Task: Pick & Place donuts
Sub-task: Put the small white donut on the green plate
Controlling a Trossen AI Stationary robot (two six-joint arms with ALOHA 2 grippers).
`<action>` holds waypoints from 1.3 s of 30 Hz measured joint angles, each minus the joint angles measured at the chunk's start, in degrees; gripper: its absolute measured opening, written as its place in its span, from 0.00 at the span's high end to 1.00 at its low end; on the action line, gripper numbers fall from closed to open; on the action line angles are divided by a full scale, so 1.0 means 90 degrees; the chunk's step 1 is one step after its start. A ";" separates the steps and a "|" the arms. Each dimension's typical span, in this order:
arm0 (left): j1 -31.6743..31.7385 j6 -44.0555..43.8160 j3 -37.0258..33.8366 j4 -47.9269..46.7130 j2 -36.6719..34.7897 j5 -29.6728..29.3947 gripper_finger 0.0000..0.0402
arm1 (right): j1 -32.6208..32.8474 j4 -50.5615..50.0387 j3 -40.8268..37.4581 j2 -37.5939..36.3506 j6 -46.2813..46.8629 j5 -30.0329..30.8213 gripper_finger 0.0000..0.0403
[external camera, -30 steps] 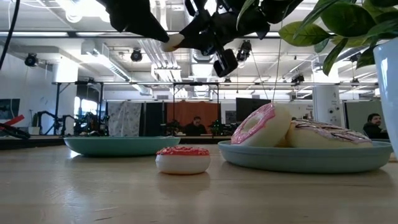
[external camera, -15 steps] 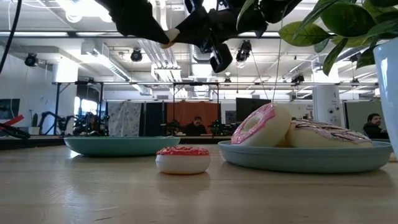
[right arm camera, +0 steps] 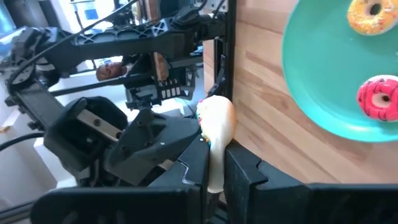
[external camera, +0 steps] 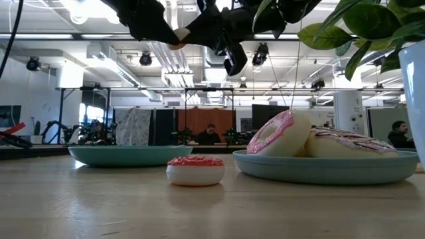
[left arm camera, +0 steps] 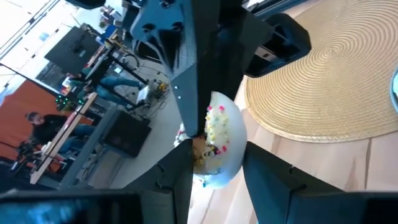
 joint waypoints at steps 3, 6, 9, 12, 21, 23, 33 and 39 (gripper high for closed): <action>0.0002 -0.0002 0.0000 0.0050 0.0000 -0.0004 0.71 | 0.0002 -0.0077 -0.0048 -0.0010 -0.0032 0.0027 0.94; 0.0002 -0.0002 0.0002 0.0079 0.0002 -0.0013 0.72 | 0.0002 -0.0085 -0.0072 -0.0010 -0.0051 0.0029 0.94; 0.0005 -0.0002 0.0002 0.0078 0.0002 -0.0004 0.75 | 0.0002 -0.0077 -0.0080 -0.0010 -0.0085 0.0055 0.94; 0.0006 -0.0005 0.0002 0.0081 0.0002 0.0074 0.82 | 0.0004 -0.0078 -0.0080 -0.0010 -0.0259 0.0110 0.94; 0.0015 -0.0005 0.0002 0.0074 0.0002 0.0082 0.99 | 0.0010 -0.0096 -0.0068 -0.0010 -0.0799 0.0372 0.86; 0.0015 -0.0005 0.0002 0.0070 0.0002 0.0079 0.99 | 0.0015 -0.0097 -0.0068 -0.0010 -0.0940 0.0495 0.80; 0.0015 -0.1003 0.0017 -0.1063 0.0002 0.0554 0.99 | -0.0134 -0.0095 -0.0070 -0.0027 -0.1736 0.0579 0.51; 0.0025 -0.3845 -0.0050 -0.3401 -0.0039 0.1401 0.99 | -0.0309 -0.0339 -0.0068 -0.0209 -0.2489 0.0567 0.41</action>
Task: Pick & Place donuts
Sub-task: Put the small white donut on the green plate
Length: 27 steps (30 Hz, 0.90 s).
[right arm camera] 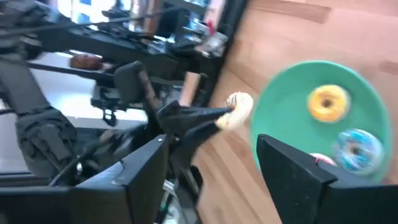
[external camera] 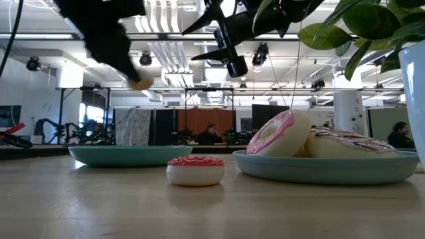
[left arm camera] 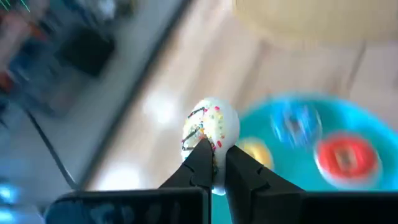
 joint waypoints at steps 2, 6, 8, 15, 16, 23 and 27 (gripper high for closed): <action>0.0051 -0.0450 -0.0227 -0.0168 -0.0004 0.0684 0.99 | -0.0041 -0.0276 -0.0002 -0.0053 -0.0109 -0.0028 0.40; 0.0183 -0.0493 -0.0908 0.0708 0.0003 0.2156 0.99 | -0.0050 -0.0476 -0.0006 -0.0061 -0.0282 -0.0047 0.39; 0.0255 -0.0491 -0.1269 0.1289 0.0003 0.2514 0.99 | -0.0050 -0.0474 -0.0007 -0.0061 -0.0297 -0.0050 0.39; 0.0684 -0.0525 -0.1824 0.1619 0.0003 0.2429 0.99 | -0.0050 -0.0470 -0.0007 -0.0067 -0.0280 -0.0067 0.41; 0.0721 -0.0440 -0.1840 0.1622 0.0003 0.2332 0.99 | -0.0047 -0.0470 -0.0007 -0.0069 -0.0276 -0.0067 0.41; 0.1015 0.0284 -0.1957 0.1684 0.0023 0.2324 0.99 | -0.0028 -0.0469 -0.0007 -0.0070 -0.0257 -0.0069 0.41; 0.1136 0.0301 -0.2014 0.1689 0.0025 0.2645 0.97 | -0.0028 -0.0467 -0.0007 -0.0070 -0.0255 -0.0067 0.40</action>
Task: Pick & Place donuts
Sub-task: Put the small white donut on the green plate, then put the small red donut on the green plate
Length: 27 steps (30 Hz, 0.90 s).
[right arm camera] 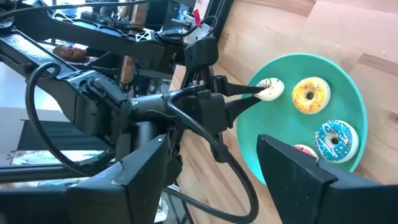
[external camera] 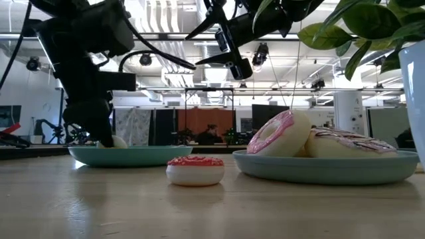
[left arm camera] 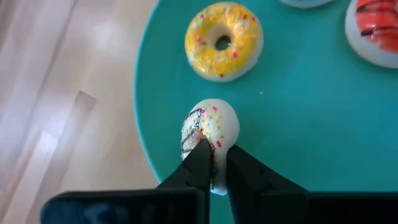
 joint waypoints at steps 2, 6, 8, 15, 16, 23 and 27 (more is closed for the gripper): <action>0.0018 0.0000 0.0009 0.0019 -0.0002 0.0182 0.93 | 0.0000 0.0000 0.0000 0.0000 -0.0006 -0.0002 0.40; 0.0019 -0.0008 0.0117 0.0018 -0.0002 0.0763 0.82 | 0.0000 0.0002 0.0000 0.0000 -0.0022 -0.0002 0.41; 0.0019 -0.0030 0.0179 0.0017 -0.0005 0.1255 0.77 | 0.0000 0.0000 0.0000 0.0000 -0.0022 -0.0007 0.42; 0.0012 -0.0361 0.0476 -0.0478 -0.0034 0.1615 0.71 | -0.0002 -0.0121 0.0010 -0.0012 -0.0286 -0.0446 0.40; 0.0012 -0.0400 0.0533 -0.0592 -0.0047 0.1600 0.71 | -0.0002 -0.0190 0.0010 -0.0024 -0.0453 -0.0558 0.40; -0.0390 -0.0585 0.0937 -0.0988 -0.0519 0.1427 0.71 | 0.0270 -0.2534 0.0010 -0.0619 -0.2818 -0.0729 0.41; -0.0849 -0.0591 0.1080 -0.0646 -0.0968 0.0866 0.71 | 0.0629 -0.3837 -0.0004 -0.0929 -0.4284 0.0106 0.41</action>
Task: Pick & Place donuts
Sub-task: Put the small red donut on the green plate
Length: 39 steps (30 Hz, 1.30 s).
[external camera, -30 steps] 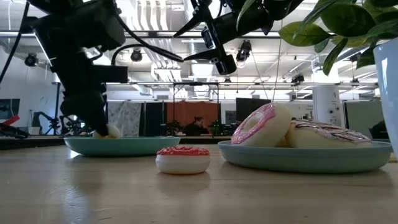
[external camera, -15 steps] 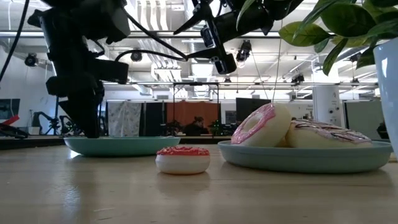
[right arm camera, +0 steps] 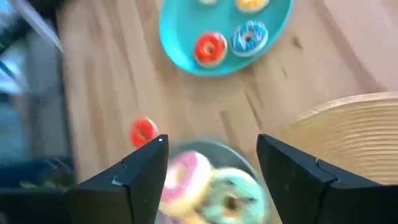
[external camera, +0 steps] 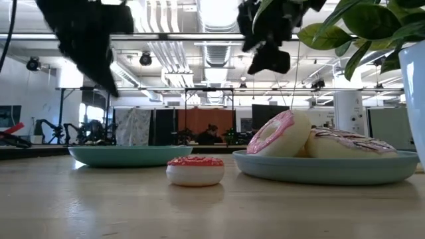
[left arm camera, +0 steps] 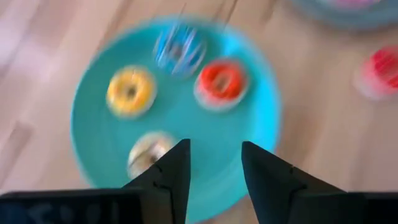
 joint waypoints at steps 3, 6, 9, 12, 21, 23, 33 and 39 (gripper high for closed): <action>-0.0315 -0.0165 0.0007 0.0719 -0.0322 -0.0279 0.71 | 0.0329 -0.0214 -0.0052 -0.0021 -0.0885 0.0181 0.42; -0.0469 -0.0598 -0.0025 0.1429 -0.0512 -0.0284 0.71 | 0.0691 -0.0068 -0.0057 0.0171 -0.1452 0.0174 0.44; -0.0598 -0.1232 -0.0025 0.1809 -0.0641 -0.0290 0.71 | 0.0956 0.0134 -0.0055 0.0515 -0.1903 0.0161 0.45; -0.0784 -0.1888 -0.0026 0.1818 -0.0802 -0.0330 0.71 | 0.1200 0.0228 0.0025 0.0940 -0.2338 0.0175 0.46; -0.1419 -0.2209 -0.0040 0.1412 -0.1343 -0.1433 0.71 | 0.1724 0.0326 0.0670 0.2025 -0.2713 0.0165 0.46; -0.1419 -0.2209 -0.0040 0.1026 -0.1470 -0.1497 0.71 | 0.1765 0.0379 0.0869 0.2214 -0.2708 0.0177 0.46; -0.1407 -0.1543 -0.0681 0.0559 -0.2433 -0.1549 0.71 | 0.1851 0.0186 0.2334 0.3622 -0.2488 0.0091 0.46; -0.1405 -0.1645 -0.1450 0.0686 -0.3376 -0.1422 0.71 | 0.1881 -0.0504 0.2973 0.4170 -0.2504 0.0092 0.46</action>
